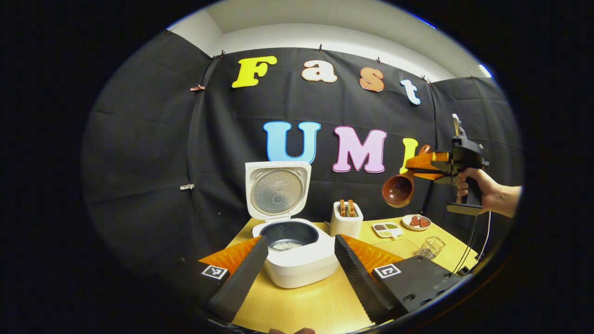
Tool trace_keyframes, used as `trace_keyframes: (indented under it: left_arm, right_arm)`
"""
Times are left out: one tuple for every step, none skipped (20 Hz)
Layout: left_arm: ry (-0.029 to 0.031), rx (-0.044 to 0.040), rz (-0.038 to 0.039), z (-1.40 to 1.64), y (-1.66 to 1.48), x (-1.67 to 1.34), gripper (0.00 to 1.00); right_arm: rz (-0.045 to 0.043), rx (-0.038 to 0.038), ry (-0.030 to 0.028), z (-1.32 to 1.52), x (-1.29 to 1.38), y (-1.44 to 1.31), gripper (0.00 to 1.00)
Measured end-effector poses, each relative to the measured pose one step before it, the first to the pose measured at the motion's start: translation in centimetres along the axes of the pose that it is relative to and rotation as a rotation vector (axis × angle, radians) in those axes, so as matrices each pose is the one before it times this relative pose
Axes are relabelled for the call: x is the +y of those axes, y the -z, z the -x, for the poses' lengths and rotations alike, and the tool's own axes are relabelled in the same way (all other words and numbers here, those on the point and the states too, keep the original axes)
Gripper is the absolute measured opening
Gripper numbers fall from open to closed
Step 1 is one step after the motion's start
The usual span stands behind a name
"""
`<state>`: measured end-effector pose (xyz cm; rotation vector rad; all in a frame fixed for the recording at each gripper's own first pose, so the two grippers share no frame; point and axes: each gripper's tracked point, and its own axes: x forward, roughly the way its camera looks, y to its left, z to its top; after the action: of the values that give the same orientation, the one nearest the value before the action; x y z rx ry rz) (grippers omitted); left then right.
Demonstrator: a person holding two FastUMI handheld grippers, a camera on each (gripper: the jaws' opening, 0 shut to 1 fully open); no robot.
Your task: Close the left gripper, press the button to open the rice cooker; take a wooden spoon from the chopstick holder with the right hand, scoop a spoonful of rice and pour it into the rice cooker, then put the wooden spoon back into the chopstick holder.
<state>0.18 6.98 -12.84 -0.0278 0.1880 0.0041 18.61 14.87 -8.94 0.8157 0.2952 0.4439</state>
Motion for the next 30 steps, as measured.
trace_keyframes:
  left_arm:
    - [0.00716, 0.00155, 0.00128, -0.241, -0.069, -0.553, 0.99]
    - [0.00413, 0.00291, 0.00121, -0.155, -0.119, -0.498, 0.99]
    - [0.00263, 0.00216, 0.00145, 0.003, -0.015, -0.508, 0.99]
    - [0.0043, -0.00001, 0.00064, -0.03, -0.216, -0.499, 0.99]
    - [-0.00071, 0.00062, -0.00371, 0.003, -0.123, -0.49, 0.99]
    - [-0.00449, 0.00404, -0.00644, -0.196, -0.15, -0.241, 0.99]
    - [-0.00651, 0.00681, -0.00455, -0.203, 0.026, -0.247, 0.99]
    - [-0.00036, 0.00463, 0.00082, -0.034, -0.142, -0.396, 0.98]
    - [0.00218, 0.00341, 0.00606, -0.113, -0.127, -0.527, 0.99]
    - [0.00417, 0.00285, 0.0091, -0.101, -0.177, -0.462, 0.99]
    - [-0.00007, 0.00366, 0.0079, -0.139, -0.133, -0.348, 0.99]
    - [-0.00411, 0.00126, 0.00423, -0.079, -0.197, -0.209, 0.99]
    - [-0.00505, 0.00108, -0.00002, -0.107, -0.163, -0.256, 0.99]
    - [-0.00675, -0.00008, -0.00408, -0.119, -0.337, -0.195, 0.99]
    - [-0.00748, 0.00121, -0.00675, -0.135, -0.199, -0.119, 0.99]
    - [-0.00665, -0.00064, -0.00794, -0.022, -0.274, -0.144, 0.99]
    - [-0.00508, -0.00022, -0.00719, -0.051, -0.156, -0.168, 0.99]
    - [-0.00483, -0.0005, -0.00623, -0.036, -0.143, -0.148, 0.99]
    - [-0.00741, 0.00128, -0.00561, -0.112, -0.121, -0.053, 0.99]
    - [-0.00739, 0.00343, -0.00529, -0.095, 0.028, -0.046, 0.99]
    - [-0.00723, 0.00229, -0.00354, -0.136, -0.075, -0.093, 0.99]
    - [-0.00539, 0.00106, -0.00071, -0.094, -0.133, -0.169, 0.99]
    - [-0.00347, -0.00065, 0.00103, -0.066, -0.121, -0.221, 0.99]
    - [-0.00504, -0.00086, 0.00174, -0.017, -0.272, -0.125, 0.99]
    - [-0.00366, -0.00254, 0.0005, -0.025, -0.145, -0.138, 0.99]
    - [-0.00484, -0.00308, -0.00236, -0.113, -0.356, -0.131, 0.99]
    - [-0.00313, -0.0022, -0.00445, -0.09, -0.166, -0.089, 0.99]
    - [-0.00344, -0.00207, -0.00745, -0.133, -0.343, -0.005, 0.99]
    - [-0.00317, -0.00225, -0.00739, -0.237, -0.269, -0.014, 0.99]
    - [-0.00357, -0.00487, -0.00522, -0.226, -0.441, 0.086, 0.99]
  right_arm:
    - [0.00131, -0.01708, 0.03375, 1.34, -2.025, -0.717, 0.16]
    - [0.00273, -0.01185, 0.03563, 1.142, -2.162, -0.744, 0.15]
    - [0.00602, -0.01234, 0.04132, 1.071, -2.249, -0.659, 0.16]
    - [0.01529, -0.00944, 0.04131, 0.799, -2.45, -0.646, 0.15]
    - [0.01454, -0.00061, 0.04133, 0.592, -2.41, 0.013, 0.15]
    - [0.01374, 0.01205, 0.03473, 0.404, -2.359, 0.504, 0.16]
    - [0.01041, 0.00845, 0.03604, 0.241, -2.078, 0.593, 0.16]
    - [0.00966, 0.00529, 0.03642, 0.115, -2.033, 0.293, 0.16]
    - [0.00734, 0.0077, 0.0363, 0.127, -1.986, 0.409, 0.16]
    - [0.00735, 0.01046, 0.02875, -0.169, -1.745, 0.471, 0.16]
    - [0.00619, 0.0162, 0.02645, -0.243, -1.564, 0.705, 0.16]
    - [0.00498, 0.01787, 0.02335, -0.411, -1.489, 0.72, 0.16]
    - [0.00879, 0.01607, 0.01911, -0.619, -1.173, 0.572, 0.15]
    - [0.01362, 0.01627, 0.01655, -0.528, -1.064, 0.563, 0.16]
    - [0.02283, 0.01587, 0.01663, -0.467, -1.073, 0.696, 0.16]
    - [0.02839, 0.01859, 0.0141, -0.6, -0.739, 0.747, 0.16]
    - [0.0311, 0.01389, 0.00882, -0.658, -0.384, 0.966, 0.16]
    - [0.02661, 0.01542, 0.00416, -0.598, -0.439, 0.616, 0.16]
    - [0.01257, 0.01738, -0.00071, -0.447, -0.163, 0.708, 0.11]
    - [0.00427, 0.0167, -0.00853, -0.512, 0.064, 0.62, 0.16]
    - [-0.00138, 0.01317, -0.00213, -0.539, -0.086, 0.497, 0.16]
    - [0.00195, 0.01551, 0.00061, -0.586, -0.123, 0.658, 0.16]
    - [0.00337, 0.01781, 0.00694, -0.527, -0.295, 0.819, 0.16]
    - [0.00673, 0.02408, 0.00834, -0.472, -0.318, 0.802, 0.16]
    - [0.0065, 0.02325, 0.00281, -0.339, -0.205, 0.665, 0.16]
    - [0.00303, 0.01611, 0.0014, -0.404, -0.206, 0.404, 0.16]
    - [-0.00057, 0.01705, -0.00125, -0.153, -0.198, 0.374, 0.16]
    - [-0.00697, 0.01495, -0.0033, -0.296, -0.064, 0.285, 0.16]
    - [-0.01097, 0.00566, -0.0022, -0.144, -0.067, 0.197, 0.18]
    - [-0.01664, 0.00062, -0.00867, 0.213, 0.196, -0.254, 0.18]
